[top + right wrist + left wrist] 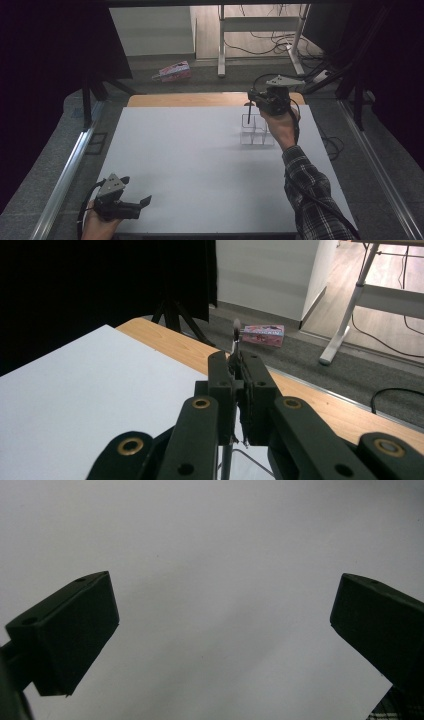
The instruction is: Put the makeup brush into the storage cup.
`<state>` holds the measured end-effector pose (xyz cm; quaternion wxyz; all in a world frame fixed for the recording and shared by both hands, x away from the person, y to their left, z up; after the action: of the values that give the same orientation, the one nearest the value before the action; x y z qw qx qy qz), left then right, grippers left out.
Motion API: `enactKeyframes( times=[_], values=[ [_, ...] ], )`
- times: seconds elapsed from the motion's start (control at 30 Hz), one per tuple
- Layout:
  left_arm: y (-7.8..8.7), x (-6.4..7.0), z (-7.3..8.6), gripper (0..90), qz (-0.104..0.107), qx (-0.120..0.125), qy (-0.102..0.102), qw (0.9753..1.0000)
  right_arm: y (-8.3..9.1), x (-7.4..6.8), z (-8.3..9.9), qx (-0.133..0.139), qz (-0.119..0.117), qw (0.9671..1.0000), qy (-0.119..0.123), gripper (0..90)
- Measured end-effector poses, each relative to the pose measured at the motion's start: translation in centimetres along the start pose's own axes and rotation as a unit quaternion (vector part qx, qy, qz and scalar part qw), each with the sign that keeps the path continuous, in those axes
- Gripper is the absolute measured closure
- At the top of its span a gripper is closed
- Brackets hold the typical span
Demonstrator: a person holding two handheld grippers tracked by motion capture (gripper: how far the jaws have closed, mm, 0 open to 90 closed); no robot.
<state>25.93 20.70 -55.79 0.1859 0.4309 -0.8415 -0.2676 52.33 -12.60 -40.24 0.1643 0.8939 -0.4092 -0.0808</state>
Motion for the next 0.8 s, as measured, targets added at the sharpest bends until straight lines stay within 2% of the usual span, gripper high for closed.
enactKeyframes(
  times=[0.8],
  values=[
    [0.0,0.0,-0.1,0.0,0.003,0.004,0.001,1.0,-2.2,0.5,3.7,-0.027,0.009,0.9996,0.003,84.7]
  ],
)
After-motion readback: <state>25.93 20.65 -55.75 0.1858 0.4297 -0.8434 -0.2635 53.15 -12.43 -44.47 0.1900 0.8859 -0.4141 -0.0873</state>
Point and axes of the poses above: each handheld gripper's, and its own axes: y roughly backward along the jaws, z roughly out of its underside, x roughly to its right, the point moved 10 cm from there along -y, roughly forward along the jaws, and after that the axes turned 2 degrees about x, right-handed, at the moved point
